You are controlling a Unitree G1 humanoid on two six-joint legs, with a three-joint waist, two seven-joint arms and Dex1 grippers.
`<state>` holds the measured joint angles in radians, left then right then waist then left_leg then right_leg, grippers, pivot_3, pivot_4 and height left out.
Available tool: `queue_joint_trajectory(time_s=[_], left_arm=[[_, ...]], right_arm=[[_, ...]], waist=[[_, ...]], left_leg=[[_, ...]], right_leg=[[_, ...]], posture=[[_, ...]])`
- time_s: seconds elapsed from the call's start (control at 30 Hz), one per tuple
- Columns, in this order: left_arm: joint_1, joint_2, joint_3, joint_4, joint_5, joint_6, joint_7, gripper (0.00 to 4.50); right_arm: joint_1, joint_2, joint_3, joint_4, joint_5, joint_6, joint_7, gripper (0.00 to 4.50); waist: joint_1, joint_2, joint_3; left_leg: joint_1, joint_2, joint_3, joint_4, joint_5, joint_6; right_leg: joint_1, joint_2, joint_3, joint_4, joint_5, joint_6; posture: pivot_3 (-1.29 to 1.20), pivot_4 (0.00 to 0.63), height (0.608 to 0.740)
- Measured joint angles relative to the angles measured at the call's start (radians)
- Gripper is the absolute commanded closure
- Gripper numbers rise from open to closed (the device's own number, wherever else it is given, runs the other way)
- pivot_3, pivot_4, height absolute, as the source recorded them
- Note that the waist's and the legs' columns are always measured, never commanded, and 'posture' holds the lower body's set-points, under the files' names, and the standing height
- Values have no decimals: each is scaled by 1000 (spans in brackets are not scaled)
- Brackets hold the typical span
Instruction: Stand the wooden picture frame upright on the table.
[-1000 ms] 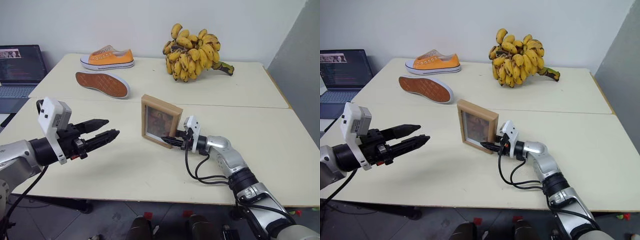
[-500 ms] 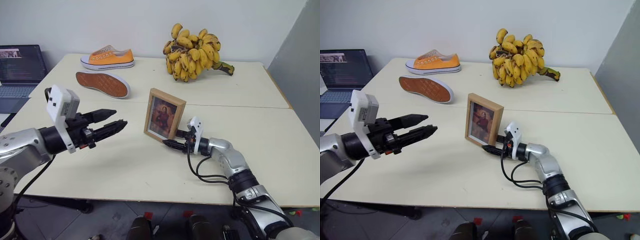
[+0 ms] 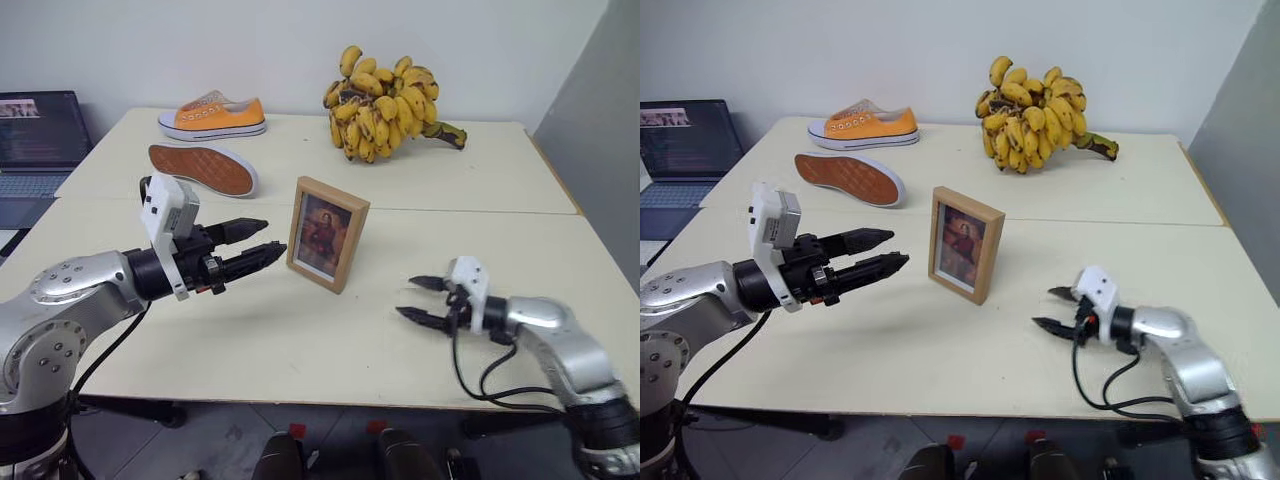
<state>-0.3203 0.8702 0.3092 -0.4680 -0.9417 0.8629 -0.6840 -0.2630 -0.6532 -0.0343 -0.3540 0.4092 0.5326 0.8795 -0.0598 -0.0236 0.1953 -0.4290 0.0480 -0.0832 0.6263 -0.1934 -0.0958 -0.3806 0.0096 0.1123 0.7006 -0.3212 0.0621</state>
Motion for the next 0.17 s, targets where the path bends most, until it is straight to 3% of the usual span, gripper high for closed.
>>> queue_joint_trajectory(time_s=[0.17], left_arm=[[-25, 3, -13, 40, 24, -3, -25, 1493]], right_arm=[[-87, -6, -128, -176, 169, 204, -122, 1077]], waist=[[3, -1, 0]], left_leg=[[0, 0, 0, 0, 0, 0]], right_leg=[[1, 0, 0, -2, 0, 0]], posture=[[0, 150, 740]])
